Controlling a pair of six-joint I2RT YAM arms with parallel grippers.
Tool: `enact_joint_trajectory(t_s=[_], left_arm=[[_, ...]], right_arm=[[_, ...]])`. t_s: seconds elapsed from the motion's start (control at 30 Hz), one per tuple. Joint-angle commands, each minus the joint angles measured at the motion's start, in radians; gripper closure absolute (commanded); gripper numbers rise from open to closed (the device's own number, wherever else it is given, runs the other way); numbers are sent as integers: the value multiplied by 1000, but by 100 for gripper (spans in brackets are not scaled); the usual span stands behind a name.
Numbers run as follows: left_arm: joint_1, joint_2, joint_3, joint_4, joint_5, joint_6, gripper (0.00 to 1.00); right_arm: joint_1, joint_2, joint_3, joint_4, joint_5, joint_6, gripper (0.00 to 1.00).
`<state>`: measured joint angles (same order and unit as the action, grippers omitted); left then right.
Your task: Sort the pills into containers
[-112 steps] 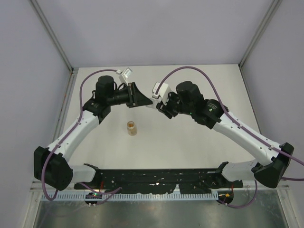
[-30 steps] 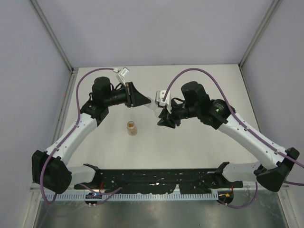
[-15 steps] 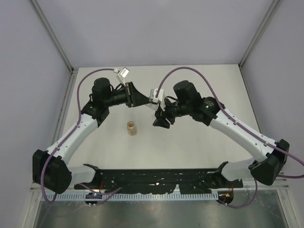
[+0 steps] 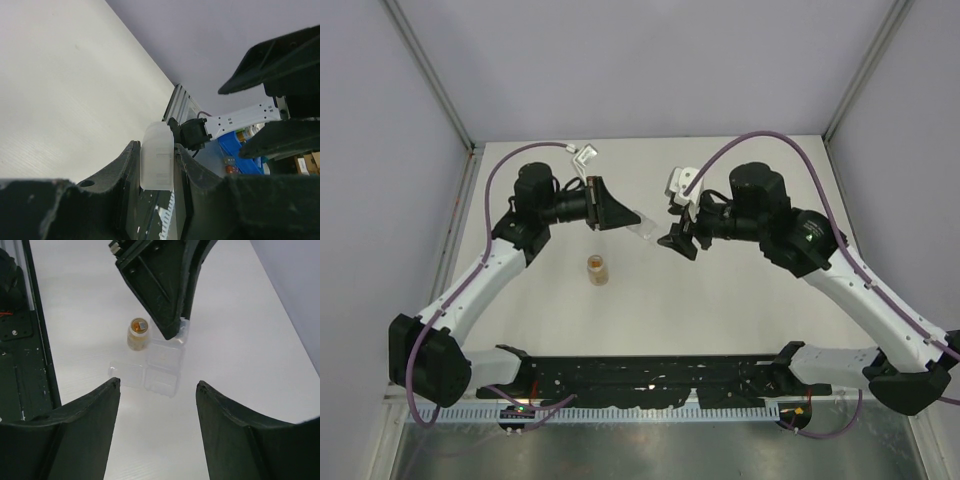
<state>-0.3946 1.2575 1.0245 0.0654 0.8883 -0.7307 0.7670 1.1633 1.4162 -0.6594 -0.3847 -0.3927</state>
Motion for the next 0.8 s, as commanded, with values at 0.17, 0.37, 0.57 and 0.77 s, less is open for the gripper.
enact_joint_trajectory(t_s=[0.17, 0.37, 0.57, 0.77], left_arm=[[-36, 20, 72, -9, 166, 86, 100], [-64, 17, 80, -41, 189, 131, 100], [-69, 25, 86, -46, 196, 139, 100], [-82, 33, 89, -39, 216, 143, 100]], right_arm=[[-44, 107, 62, 35, 72, 49, 33], [-124, 167, 76, 24, -127, 83, 33], [-175, 197, 46, 7, -342, 83, 33], [-172, 237, 32, -8, -448, 75, 34]])
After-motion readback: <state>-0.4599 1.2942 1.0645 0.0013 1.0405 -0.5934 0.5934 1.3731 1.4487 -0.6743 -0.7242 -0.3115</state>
